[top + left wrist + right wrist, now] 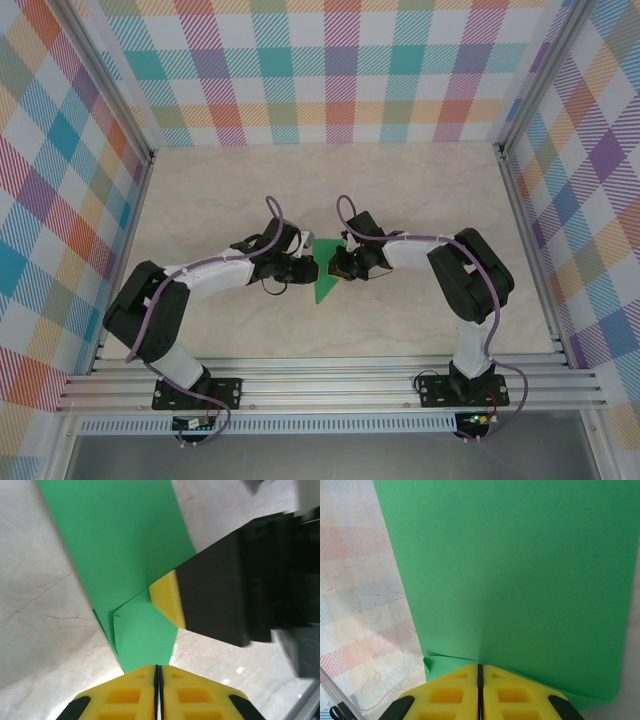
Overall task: Fold a paper plane with a square sheet of paper (pick it up from the middle)
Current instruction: Third fold the triangle at the center of the table.
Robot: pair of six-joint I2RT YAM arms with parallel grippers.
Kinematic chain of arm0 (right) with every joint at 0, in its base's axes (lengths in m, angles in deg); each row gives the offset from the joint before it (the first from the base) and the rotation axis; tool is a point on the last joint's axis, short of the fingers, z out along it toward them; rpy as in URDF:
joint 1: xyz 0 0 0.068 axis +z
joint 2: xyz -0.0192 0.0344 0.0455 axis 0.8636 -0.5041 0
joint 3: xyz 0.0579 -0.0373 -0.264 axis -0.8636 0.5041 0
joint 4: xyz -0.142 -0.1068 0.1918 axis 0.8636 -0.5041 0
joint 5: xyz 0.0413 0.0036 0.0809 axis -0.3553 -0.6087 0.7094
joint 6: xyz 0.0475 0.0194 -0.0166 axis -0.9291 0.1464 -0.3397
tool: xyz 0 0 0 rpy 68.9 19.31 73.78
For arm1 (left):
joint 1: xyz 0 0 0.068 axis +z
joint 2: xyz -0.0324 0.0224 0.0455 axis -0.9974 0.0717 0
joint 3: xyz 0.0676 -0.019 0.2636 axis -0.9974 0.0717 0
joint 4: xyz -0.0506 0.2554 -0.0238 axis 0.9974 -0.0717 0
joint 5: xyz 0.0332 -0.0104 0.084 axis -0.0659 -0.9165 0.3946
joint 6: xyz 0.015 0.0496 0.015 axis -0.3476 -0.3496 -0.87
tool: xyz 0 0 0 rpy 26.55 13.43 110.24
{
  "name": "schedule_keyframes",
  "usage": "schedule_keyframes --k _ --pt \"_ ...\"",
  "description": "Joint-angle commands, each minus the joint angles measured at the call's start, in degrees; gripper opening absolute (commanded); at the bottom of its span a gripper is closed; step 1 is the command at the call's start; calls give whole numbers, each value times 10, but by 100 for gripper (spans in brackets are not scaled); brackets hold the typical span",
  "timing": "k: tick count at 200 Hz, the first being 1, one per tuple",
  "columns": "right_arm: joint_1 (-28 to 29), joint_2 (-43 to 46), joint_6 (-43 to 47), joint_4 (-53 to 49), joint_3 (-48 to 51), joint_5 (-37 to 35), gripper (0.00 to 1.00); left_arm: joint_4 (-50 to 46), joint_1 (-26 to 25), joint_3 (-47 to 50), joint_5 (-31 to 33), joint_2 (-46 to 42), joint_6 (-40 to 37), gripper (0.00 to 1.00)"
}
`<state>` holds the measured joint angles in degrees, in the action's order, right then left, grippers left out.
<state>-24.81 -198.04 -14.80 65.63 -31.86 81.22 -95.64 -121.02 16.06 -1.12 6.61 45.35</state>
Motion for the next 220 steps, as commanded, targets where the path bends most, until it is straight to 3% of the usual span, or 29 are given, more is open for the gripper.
schedule_keyframes --k 1,72,149,220 --pt "-3 -12 6 -9 -6 -5 9 5 -10 -36 8 44 9 7" --pt "-7 16 9 -9 1 3 11 -15 -10 -72 84 127 12 0" --pt "-55 96 16 -33 54 -6 37 -1 -10 -34 74 111 8 0" --pt "-56 53 -8 -3 44 35 41 11 -8 -31 64 94 19 0"
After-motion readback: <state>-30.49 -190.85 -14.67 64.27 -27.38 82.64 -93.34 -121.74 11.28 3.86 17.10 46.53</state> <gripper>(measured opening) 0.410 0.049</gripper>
